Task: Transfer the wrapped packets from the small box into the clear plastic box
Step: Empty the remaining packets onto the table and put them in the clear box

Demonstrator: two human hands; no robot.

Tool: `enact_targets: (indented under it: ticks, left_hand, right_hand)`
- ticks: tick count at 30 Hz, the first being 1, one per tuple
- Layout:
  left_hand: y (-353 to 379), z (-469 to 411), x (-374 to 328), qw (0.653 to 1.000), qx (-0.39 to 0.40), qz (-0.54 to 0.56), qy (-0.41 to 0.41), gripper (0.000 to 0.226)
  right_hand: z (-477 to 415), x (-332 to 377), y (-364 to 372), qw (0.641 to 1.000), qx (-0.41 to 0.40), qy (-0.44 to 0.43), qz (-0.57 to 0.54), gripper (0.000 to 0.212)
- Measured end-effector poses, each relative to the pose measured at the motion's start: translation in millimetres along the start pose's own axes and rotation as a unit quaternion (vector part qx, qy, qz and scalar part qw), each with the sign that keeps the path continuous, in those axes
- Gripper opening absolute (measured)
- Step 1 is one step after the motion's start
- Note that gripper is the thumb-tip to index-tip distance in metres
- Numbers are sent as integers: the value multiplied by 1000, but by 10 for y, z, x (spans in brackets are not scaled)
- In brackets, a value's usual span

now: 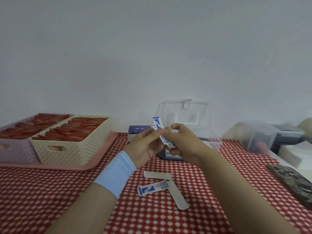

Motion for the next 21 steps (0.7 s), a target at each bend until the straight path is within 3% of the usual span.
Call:
enact_targets:
  ticks: [4, 7, 12, 18, 21]
  left_hand:
    - [-54, -36, -26, 1000, -18, -3, 14, 41]
    - [-138, -89, -49, 998, -49, 38, 31, 39]
    - [-155, -126, -23, 996, -59, 64, 17, 32]
    - [-67, -63, 54, 998, -36, 57, -16, 32]
    - [-84, -65, 104, 999, -16, 18, -37, 39]
  right_hand:
    - [10, 1, 26, 999, 19, -1, -28, 47]
    - [28, 128, -15, 994, 10, -72, 82, 36]
    - [102, 374, 2, 938, 41, -218, 266, 31]
    - [24, 357, -48, 911, -8, -249, 329, 25]
    - [57, 383, -46, 889, 4, -253, 383, 35]
Point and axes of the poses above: each hand's wrist, its own z-axis away from the middle knuckle, its own y-axis out of the palm, x = y × z, the point moved 8 cm from there along -z, towards the middle knuckle
